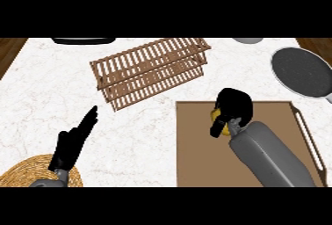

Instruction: Pick the lemon from the tray and place it in the tiered shelf

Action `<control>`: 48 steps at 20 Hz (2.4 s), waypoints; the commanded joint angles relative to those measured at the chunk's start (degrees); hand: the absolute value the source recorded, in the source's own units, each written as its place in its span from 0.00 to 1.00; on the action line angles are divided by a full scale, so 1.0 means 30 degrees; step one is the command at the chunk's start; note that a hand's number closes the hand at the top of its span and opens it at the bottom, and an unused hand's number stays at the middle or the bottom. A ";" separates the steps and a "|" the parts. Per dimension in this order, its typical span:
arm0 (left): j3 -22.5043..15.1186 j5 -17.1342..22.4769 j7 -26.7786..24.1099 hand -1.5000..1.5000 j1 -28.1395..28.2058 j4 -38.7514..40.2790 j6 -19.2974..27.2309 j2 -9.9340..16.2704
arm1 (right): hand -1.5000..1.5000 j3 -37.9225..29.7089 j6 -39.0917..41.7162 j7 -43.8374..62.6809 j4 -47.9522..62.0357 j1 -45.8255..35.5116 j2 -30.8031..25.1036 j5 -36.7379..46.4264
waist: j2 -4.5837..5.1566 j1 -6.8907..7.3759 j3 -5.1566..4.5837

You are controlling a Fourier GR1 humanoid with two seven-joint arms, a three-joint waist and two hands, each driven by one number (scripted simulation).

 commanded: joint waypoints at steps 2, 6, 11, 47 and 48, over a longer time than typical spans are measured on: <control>-0.0238 -0.0459 -0.0058 0.50 -0.0058 0.0363 0.0588 -0.0561 | 1.00 0.1270 0.0029 -0.4449 -0.4525 0.0680 -0.0906 -0.0556 | -0.0044 -0.0318 0.0033; 0.0253 0.0118 -0.0224 0.50 0.0717 -0.0674 -0.0491 0.0385 | 1.00 -0.0161 0.0845 -0.3457 -0.9106 0.1294 -0.2990 -0.0456 | -0.0040 -0.0169 0.0023; 0.0288 -0.0047 -0.0203 0.50 0.0499 -0.0168 -0.0373 0.0154 | 1.00 -0.3160 0.0180 -0.3619 -1.2131 0.0540 -0.3708 -0.1110 | -0.0013 -0.0168 0.0030; -0.0400 -0.1341 0.0149 0.50 -0.0216 -0.0551 -0.0791 -0.1241 | 1.00 -0.8932 -0.5633 -1.1358 1.5718 -1.7079 0.2461 0.1883 | 0.0602 0.1404 -0.0008; 0.0029 -0.0968 0.0604 0.50 0.0115 -0.1316 -0.1108 -0.0675 | 1.00 -0.9004 -0.5558 -1.1503 1.6135 -1.7063 0.2730 0.1804 | 0.0510 0.1362 0.0004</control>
